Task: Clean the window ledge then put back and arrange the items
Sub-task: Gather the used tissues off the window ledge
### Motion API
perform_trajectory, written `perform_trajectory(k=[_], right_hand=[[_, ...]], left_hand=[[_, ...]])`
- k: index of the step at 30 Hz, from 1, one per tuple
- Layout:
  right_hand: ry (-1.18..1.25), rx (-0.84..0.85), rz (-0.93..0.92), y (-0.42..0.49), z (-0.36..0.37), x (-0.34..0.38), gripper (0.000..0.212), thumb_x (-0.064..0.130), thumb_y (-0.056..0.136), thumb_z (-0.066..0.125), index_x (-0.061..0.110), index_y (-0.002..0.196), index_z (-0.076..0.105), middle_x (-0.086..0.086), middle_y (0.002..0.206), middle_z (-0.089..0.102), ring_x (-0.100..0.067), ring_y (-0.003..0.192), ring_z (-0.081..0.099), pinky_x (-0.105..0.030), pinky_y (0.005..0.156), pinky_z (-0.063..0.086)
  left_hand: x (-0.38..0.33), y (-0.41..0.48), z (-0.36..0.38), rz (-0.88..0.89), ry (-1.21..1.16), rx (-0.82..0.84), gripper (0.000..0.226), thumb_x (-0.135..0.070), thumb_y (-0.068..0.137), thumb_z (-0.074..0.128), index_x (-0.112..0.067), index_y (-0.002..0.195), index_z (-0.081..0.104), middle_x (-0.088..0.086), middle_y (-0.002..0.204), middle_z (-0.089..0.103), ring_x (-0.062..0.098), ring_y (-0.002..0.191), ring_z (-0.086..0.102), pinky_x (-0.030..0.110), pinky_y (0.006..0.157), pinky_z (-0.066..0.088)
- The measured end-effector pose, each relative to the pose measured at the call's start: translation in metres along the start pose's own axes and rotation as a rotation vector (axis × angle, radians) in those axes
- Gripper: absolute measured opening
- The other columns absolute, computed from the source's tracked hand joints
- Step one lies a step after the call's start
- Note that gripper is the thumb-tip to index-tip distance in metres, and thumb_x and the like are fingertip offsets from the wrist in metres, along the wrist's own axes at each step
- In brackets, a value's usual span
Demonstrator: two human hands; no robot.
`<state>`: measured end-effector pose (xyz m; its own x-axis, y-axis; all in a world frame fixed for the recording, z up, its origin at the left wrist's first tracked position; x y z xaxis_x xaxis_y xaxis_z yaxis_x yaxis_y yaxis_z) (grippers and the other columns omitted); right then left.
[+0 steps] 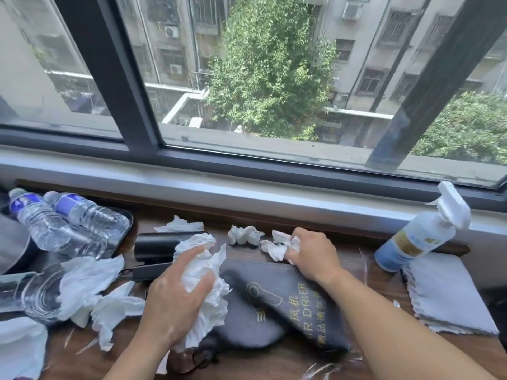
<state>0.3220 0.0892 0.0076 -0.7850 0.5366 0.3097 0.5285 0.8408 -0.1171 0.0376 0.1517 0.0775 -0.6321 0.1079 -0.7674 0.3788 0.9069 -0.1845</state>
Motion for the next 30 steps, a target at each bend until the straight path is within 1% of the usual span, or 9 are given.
perform_trajectory(k=[4,7,9,12,15,17,21,25,30], right_hand=[[0.068,-0.059,-0.060,0.001,-0.035,0.021,0.023,0.034,0.081,0.064,0.028,0.103,0.059,0.001,0.080,0.063,-0.028,0.077,0.061,-0.039,0.069,0.052],[0.159,0.013,-0.178,0.010,-0.047,0.051,0.048,0.032,0.080,0.066,0.033,0.125,0.050,0.000,0.110,0.068,-0.025,0.095,0.062,-0.042,0.085,0.053],[0.132,0.110,-0.257,0.017,-0.039,0.072,0.068,0.028,0.081,0.068,0.035,0.142,0.040,0.000,0.131,0.059,-0.025,0.113,0.059,-0.042,0.096,0.051],[-0.052,0.258,-0.306,0.028,-0.007,0.093,0.082,0.027,0.083,0.067,0.040,0.152,0.025,0.000,0.147,0.041,-0.031,0.119,0.056,-0.044,0.099,0.050],[-0.155,0.292,-0.313,0.034,0.016,0.104,0.074,0.032,0.088,0.061,0.037,0.153,0.027,0.002,0.154,0.030,-0.034,0.119,0.056,-0.043,0.099,0.048],[-0.176,0.258,-0.317,0.034,0.019,0.110,0.068,0.035,0.089,0.060,0.034,0.151,0.032,0.002,0.152,0.032,-0.036,0.115,0.058,-0.043,0.097,0.049],[-0.242,0.241,-0.342,0.031,0.029,0.110,0.057,0.032,0.092,0.056,0.033,0.145,0.036,-0.005,0.134,0.047,-0.037,0.105,0.063,-0.043,0.087,0.052],[-0.207,0.276,-0.315,0.027,0.035,0.107,0.055,0.028,0.091,0.054,0.034,0.143,0.038,-0.008,0.128,0.058,-0.036,0.111,0.060,-0.041,0.089,0.051],[-0.133,0.065,-0.319,0.028,0.003,0.110,0.042,0.034,0.089,0.058,0.033,0.130,0.052,-0.003,0.117,0.063,-0.031,0.103,0.062,-0.039,0.083,0.049]], left_hand=[[0.007,-0.002,-0.003,0.004,0.040,0.024,0.047,-0.040,0.095,0.064,-0.050,0.137,0.047,-0.021,0.121,0.046,0.011,0.102,0.047,0.031,0.088,0.034],[0.009,-0.001,-0.006,0.004,0.029,0.028,0.051,-0.041,0.094,0.065,-0.051,0.138,0.043,-0.019,0.119,0.047,0.011,0.104,0.045,0.031,0.087,0.034],[0.012,-0.002,-0.008,0.001,0.018,0.018,0.054,-0.042,0.093,0.066,-0.050,0.140,0.039,-0.020,0.116,0.047,0.008,0.103,0.044,0.029,0.087,0.032],[0.021,-0.004,-0.012,-0.001,0.003,0.018,0.058,-0.043,0.092,0.067,-0.053,0.140,0.035,-0.026,0.103,0.044,-0.008,0.085,0.046,0.029,0.086,0.033],[0.032,-0.005,-0.016,-0.017,0.000,0.020,0.059,-0.043,0.092,0.067,-0.058,0.136,0.031,-0.030,0.096,0.043,-0.010,0.078,0.044,0.027,0.080,0.036],[0.038,-0.006,-0.019,-0.024,-0.009,0.016,0.057,-0.042,0.092,0.067,-0.059,0.132,0.030,-0.029,0.091,0.046,-0.010,0.075,0.044,0.019,0.073,0.039],[0.045,-0.007,-0.021,-0.021,0.007,0.022,0.059,-0.042,0.092,0.066,-0.059,0.133,0.027,-0.016,0.120,0.046,0.006,0.110,0.042,0.028,0.091,0.034],[0.049,-0.004,-0.020,-0.016,0.033,0.038,0.063,-0.044,0.093,0.064,-0.054,0.143,0.027,-0.005,0.143,0.052,0.010,0.115,0.042,0.028,0.094,0.032],[0.051,-0.004,-0.022,-0.017,0.036,0.049,0.060,-0.043,0.093,0.064,-0.060,0.133,0.022,-0.017,0.126,0.046,0.006,0.109,0.041,0.027,0.091,0.032]])
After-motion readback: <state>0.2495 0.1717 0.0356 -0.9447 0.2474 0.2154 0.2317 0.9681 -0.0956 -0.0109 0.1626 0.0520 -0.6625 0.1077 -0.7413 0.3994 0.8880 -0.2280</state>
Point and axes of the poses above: each hand's wrist, its own y-axis towards the middle knuckle, its own z-axis out of the palm, x = y × z, the point moved 1 cm from there along y, towards the middle knuckle
